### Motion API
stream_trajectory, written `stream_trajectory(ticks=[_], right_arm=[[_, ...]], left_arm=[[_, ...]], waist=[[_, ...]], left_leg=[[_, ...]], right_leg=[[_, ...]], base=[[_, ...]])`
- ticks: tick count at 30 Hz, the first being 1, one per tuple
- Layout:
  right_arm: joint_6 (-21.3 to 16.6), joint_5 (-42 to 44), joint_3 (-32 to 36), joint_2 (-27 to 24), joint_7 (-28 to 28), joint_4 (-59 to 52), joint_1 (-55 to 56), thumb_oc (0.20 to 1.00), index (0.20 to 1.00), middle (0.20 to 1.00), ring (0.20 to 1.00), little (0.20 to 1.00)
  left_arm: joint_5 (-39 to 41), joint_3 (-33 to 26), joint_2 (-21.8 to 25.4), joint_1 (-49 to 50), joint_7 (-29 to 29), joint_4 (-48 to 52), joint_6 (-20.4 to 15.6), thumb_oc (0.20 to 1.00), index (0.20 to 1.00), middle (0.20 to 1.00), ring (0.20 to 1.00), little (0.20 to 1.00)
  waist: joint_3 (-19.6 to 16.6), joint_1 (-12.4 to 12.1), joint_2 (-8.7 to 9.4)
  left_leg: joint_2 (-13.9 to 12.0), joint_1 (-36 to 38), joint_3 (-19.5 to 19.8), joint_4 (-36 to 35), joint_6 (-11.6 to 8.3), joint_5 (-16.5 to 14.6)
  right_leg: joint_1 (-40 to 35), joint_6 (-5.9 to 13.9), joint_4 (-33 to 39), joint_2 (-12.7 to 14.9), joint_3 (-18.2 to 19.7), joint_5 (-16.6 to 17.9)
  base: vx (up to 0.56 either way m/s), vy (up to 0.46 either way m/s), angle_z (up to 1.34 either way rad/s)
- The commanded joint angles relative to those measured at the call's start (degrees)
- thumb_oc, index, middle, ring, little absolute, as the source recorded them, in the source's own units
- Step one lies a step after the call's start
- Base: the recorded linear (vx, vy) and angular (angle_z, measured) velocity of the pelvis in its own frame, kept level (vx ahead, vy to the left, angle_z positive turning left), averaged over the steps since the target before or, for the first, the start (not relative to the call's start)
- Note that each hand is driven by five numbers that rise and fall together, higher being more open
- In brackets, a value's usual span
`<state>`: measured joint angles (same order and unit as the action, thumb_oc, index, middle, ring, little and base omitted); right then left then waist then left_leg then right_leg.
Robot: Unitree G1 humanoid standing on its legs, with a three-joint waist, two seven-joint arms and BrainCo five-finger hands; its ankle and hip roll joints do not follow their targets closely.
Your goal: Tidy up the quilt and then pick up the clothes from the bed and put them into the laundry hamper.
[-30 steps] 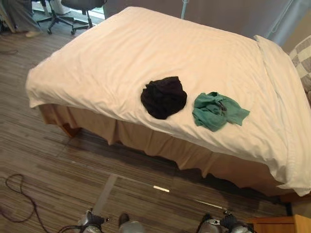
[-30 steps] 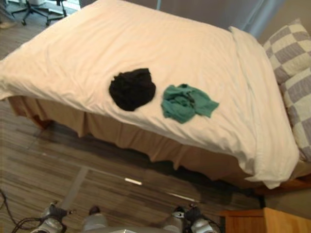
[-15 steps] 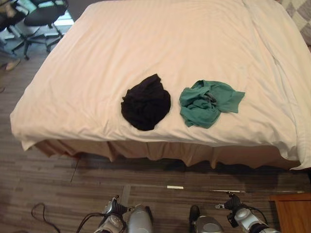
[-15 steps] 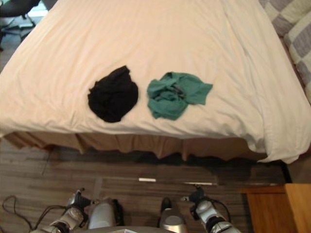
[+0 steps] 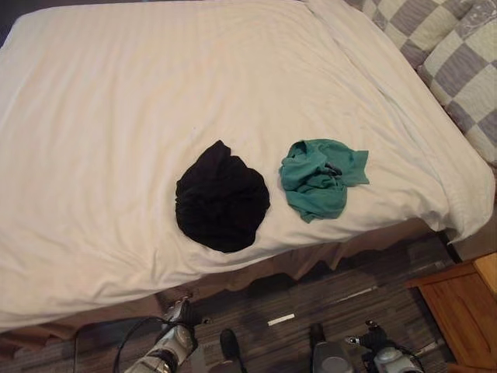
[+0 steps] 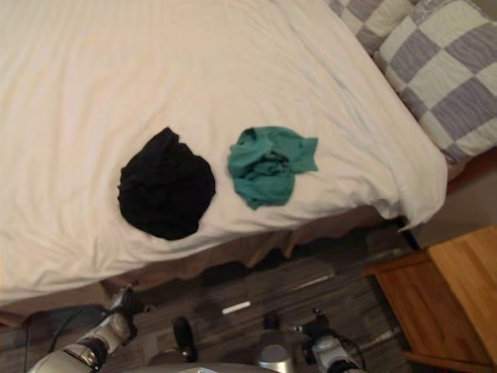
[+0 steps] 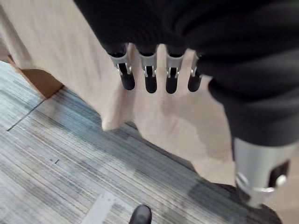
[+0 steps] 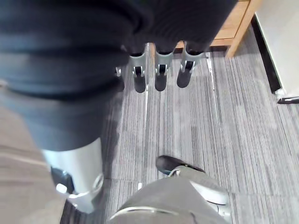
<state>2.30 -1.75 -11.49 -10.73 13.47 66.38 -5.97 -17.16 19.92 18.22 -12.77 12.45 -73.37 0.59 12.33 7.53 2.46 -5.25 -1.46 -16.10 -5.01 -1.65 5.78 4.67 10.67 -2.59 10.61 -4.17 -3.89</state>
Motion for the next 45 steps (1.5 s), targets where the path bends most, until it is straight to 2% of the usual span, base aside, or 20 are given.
stream_trajectory(ticks=[1, 5, 7, 9, 12, 14, 15, 16, 21, 23, 25, 28, 29, 30, 36, 37, 39, 42, 44, 45], right_arm=[[-0.69, 4.5, 4.4, -4.39, 1.97, 2.16, -3.05, 1.0, 1.0, 1.0, 1.0, 1.0], [-0.58, 6.45, 10.87, -9.11, 3.32, 3.05, -0.91, 1.0, 1.0, 1.0, 1.0, 1.0], [-0.86, 7.81, 15.14, -12.18, 5.02, 2.34, 0.48, 1.0, 1.0, 1.0, 1.0, 1.0], [-1.67, 7.92, 19.72, -15.85, 8.15, -1.69, 3.1, 1.0, 1.0, 1.0, 1.0, 1.0], [-2.65, 0.54, 23.4, -20.5, 12.76, -14.69, 8.6, 1.0, 1.0, 1.0, 1.0, 1.0], [-3.0, -2.89, 24.09, -22.0, 14.56, -18.95, 10.18, 1.0, 1.0, 1.0, 1.0, 1.0], [-3.74, -9.77, 25.14, -26.08, 17.0, -26.88, 12.05, 1.0, 1.0, 1.0, 1.0, 1.0], [-4.04, -11.71, 25.9, -27.82, 17.77, -30.16, 12.43, 1.0, 1.0, 1.0, 1.0, 1.0], [-5.48, -22.88, 24.61, -36.92, 17.02, -44.12, 10.81, 1.0, 1.0, 1.0, 1.0, 1.0], [-5.79, -23.58, 23.77, -37.5, 16.66, -45.1, 9.95, 1.0, 1.0, 1.0, 1.0, 1.0], [-6.64, -25.28, 19.21, -39.04, 15.36, -48.07, 5.3, 1.0, 1.0, 1.0, 1.0, 1.0], [-7.6, -25.09, 13.07, -39.31, 13.88, -49.74, -1.33, 1.0, 1.0, 1.0, 1.0, 1.0], [-7.73, -25.6, 6.41, -39.29, 12.74, -50.58, -8.95, 1.0, 1.0, 1.0, 1.0, 1.0], [-7.66, -25.54, 4.1, -38.49, 12.29, -51.3, -11.45, 1.0, 1.0, 1.0, 1.0, 1.0], [-7.14, -25.66, -3.38, -35.17, 12.66, -53.55, -22.18, 1.0, 1.0, 1.0, 1.0, 1.0], [-7.42, -25.93, -4.75, -33.28, 13.1, -55.8, -24.12, 1.0, 1.0, 1.0, 1.0, 1.0], [-7.68, -26.33, -4.85, -32.73, 13.5, -57.32, -24.45, 1.0, 1.0, 1.0, 1.0, 1.0], [-9.56, -26.18, -5.61, -30.35, 14.7, -61.97, -24.29, 1.0, 1.0, 1.0, 1.0, 1.0], [-11.34, -26.53, -7.7, -29.6, 15.13, -64.82, -24.66, 1.0, 1.0, 1.0, 1.0, 1.0], [-11.67, -26.69, -8.25, -29.75, 15.25, -65.37, -25.04, 1.0, 1.0, 1.0, 1.0, 1.0]], left_arm=[[-0.98, -3.31, 1.52, 4.88, -0.48, -2.67, 1.09, 1.0, 1.0, 1.0, 1.0, 1.0], [-2.67, -7.42, 2.71, 10.83, -1.71, -6.4, 1.97, 1.0, 1.0, 1.0, 1.0, 1.0], [-1.27, -12.25, 4.54, 13.42, -0.24, -8.01, 2.75, 1.0, 1.0, 1.0, 1.0, 1.0], [3.47, -20.43, 7.66, 15.96, 2.76, -9.07, 3.3, 1.0, 1.0, 1.0, 1.0, 1.0], [8.44, -29.07, 13.77, 16.14, 8.45, -6.92, 1.95, 1.0, 1.0, 1.0, 1.0, 1.0], [9.47, -30.02, 15.57, 15.15, 10.7, -4.32, 0.48, 1.0, 1.0, 1.0, 1.0, 1.0], [11.68, -31.14, 18.92, 13.41, 13.84, 2.36, -3.31, 1.0, 1.0, 1.0, 1.0, 1.0], [11.64, -31.24, 21.37, 12.4, 15.53, 6.5, -4.93, 1.0, 1.0, 1.0, 1.0, 1.0], [6.07, -28.9, 30.02, 10.34, 18.38, 37.45, -11.51, 1.0, 1.0, 1.0, 1.0, 1.0], [5.71, -28.77, 30.72, 9.88, 18.09, 40.44, -12.34, 1.0, 1.0, 1.0, 1.0, 1.0], [5.43, -26.15, 32.61, 5.26, 16.79, 50.7, -14.74, 1.0, 1.0, 1.0, 1.0, 1.0], [2.81, -19.83, 33.85, -0.27, 13.42, 54.77, -14.82, 1.0, 1.0, 1.0, 1.0, 1.0], [1.05, -11.67, 31.63, -6.77, 11.06, 53.63, -13.77, 1.0, 1.0, 1.0, 1.0, 1.0], [2.21, -8.89, 29.35, -9.08, 9.89, 52.95, -13.23, 1.0, 1.0, 1.0, 1.0, 1.0], [1.18, 1.2, 22.65, -19.28, 8.54, 45.51, -9.88, 1.0, 1.0, 1.0, 1.0, 1.0], [-2.21, 4.47, 20.83, -22.84, 8.42, 40.95, -7.65, 1.0, 1.0, 1.0, 1.0, 1.0], [-3.46, 5.71, 19.67, -23.91, 8.34, 39.09, -6.93, 1.0, 1.0, 1.0, 1.0, 1.0], [-7.83, 10.95, 16.83, -30.34, 8.71, 27.87, -5.64, 1.0, 1.0, 1.0, 1.0, 1.0], [-12.73, 14.96, 14.75, -33.99, 8.27, 17.88, -3.13, 0.78, 0.78, 0.78, 0.78, 0.78], [-13.88, 15.78, 13.9, -34.82, 7.85, 14.94, -2.62, 0.498, 0.498, 0.498, 0.498, 0.498]], waist=[[-0.09, -1.66, -0.14], [-0.78, -1.79, -0.36], [-1.16, -1.97, -0.4], [-1.45, -2.31, -0.34], [-1.8, -2.61, -0.43], [-1.92, -2.6, -0.42], [-1.9, -2.53, -0.46], [-1.87, -2.5, -0.49], [-2.54, -2.97, -0.61], [-2.73, -2.99, -0.58], [-3.05, -3.09, -0.55], [-3.07, -3.18, -0.37], [-2.04, -3.09, -0.22], [-1.39, -2.9, -0.07], [2.38, -2.18, -0.47], [3.52, -1.37, -0.73], [3.82, -0.92, -0.81], [4.81, 0.85, -0.94], [5.68, 2.51, -0.71], [5.82, 2.77, -0.6]], left_leg=[[-4.61, 1.69, -0.33, 0.7, -5.24, -4.75], [-4.53, 2.81, -0.93, 0.44, -5.47, -5.09], [-4.39, 3.2, -0.86, 0.21, -5.72, -5.21], [-4.26, 3.65, -0.82, 0.03, -6.02, -5.24], [-4.22, 4.37, -0.47, 0.02, -6.31, -5.6], [-4.22, 4.26, -0.18, 0.01, -6.35, -5.4], [-4.21, 4.73, 0.17, 0.01, -6.46, -5.79], [-4.23, 4.76, 0.27, 0.01, -6.49, -5.86], [-4.35, 5.04, 0.67, 0.01, -6.54, -6.09], [-4.28, 4.78, 0.73, 0.01, -6.46, -5.73], [-4.24, 5.28, 1.07, 0.01, -6.46, -6.15], [-4.08, 4.83, 0.85, 0.01, -6.3, -5.78], [-4.14, 4.35, 0.44, 0.01, -6.27, -5.51], [-4.21, 3.88, 0.36, 0.01, -6.27, -5.3], [-4.5, -0.22, -0.26, 0.07, -6.29, -3.72], [-4.56, -1.91, -0.82, 0.05, -6.37, -3.16], [-4.61, -2.82, -1.24, 0.04, -6.4, -2.94], [-4.92, -6.03, -2.67, 0.02, -6.7, -1.93], [-5.32, -7.77, -3.6, 0.01, -6.96, -1.44], [-5.48, -8.24, -3.93, 0.01, -7.07, -1.29]], right_leg=[[-0.56, 1.55, 3.37, 0.64, 0.71, 4.91], [-2.71, 2.02, 5.37, 1.8, -0.68, 5.82], [-3.63, 2.45, 6.64, 2.38, -1.59, 6.43], [-4.54, 2.98, 7.13, 3.08, -2.54, 6.62], [-5.64, 3.4, 7.0, 3.53, -3.33, 6.32], [-5.75, 3.47, 6.96, 3.62, -3.62, 6.45], [-6.41, 3.79, 6.8, 3.86, -4.2, 6.19], [-6.43, 3.91, 6.75, 3.88, -4.33, 6.16], [-6.93, 4.2, 6.68, 4.25, -4.66, 5.91], [-6.72, 4.17, 6.71, 4.34, -4.68, 6.2], [-7.4, 4.16, 6.66, 4.45, -5.05, 5.72], [-6.81, 3.99, 6.77, 4.61, -4.9, 6.19], [-6.0, 3.87, 6.76, 4.57, -4.48, 6.38], [-5.42, 3.81, 6.75, 4.49, -4.21, 6.5], [0.14, 3.39, 6.01, 3.69, -1.93, 7.2], [2.41, 3.39, 5.94, 3.47, -1.18, 7.81], [3.59, 3.41, 5.96, 3.36, -0.76, 8.13], [7.98, 3.74, 6.2, 2.95, 0.77, 9.68], [10.33, 4.15, 6.6, 2.73, 1.03, 10.65], [11.02, 4.23, 6.66, 2.67, 1.08, 10.83]], base=[[0.06, 0.018, 0.37], [0.07, 0.019, 0.11], [0.07, 0.005, 0.07], [0.06, -0.009, 0.09], [0.05, -0.016, 0.12], [0.03, -0.017, 0.19], [0.01, -0.009, 0.24], [0.02, -0.005, 0.19], [0.0, 0.001, 0.1], [0.0, 0.0, 0.0], [0.02, 0.0, 0.0], [-0.02, -0.013, 0.09], [-0.09, -0.027, 0.02], [-0.12, -0.031, 0.0], [-0.14, -0.014, -0.1], [-0.12, 0.011, -0.15], [-0.14, 0.022, -0.23], [-0.12, 0.026, -0.29], [-0.09, 0.036, -0.3], [-0.05, 0.014, -0.18]])
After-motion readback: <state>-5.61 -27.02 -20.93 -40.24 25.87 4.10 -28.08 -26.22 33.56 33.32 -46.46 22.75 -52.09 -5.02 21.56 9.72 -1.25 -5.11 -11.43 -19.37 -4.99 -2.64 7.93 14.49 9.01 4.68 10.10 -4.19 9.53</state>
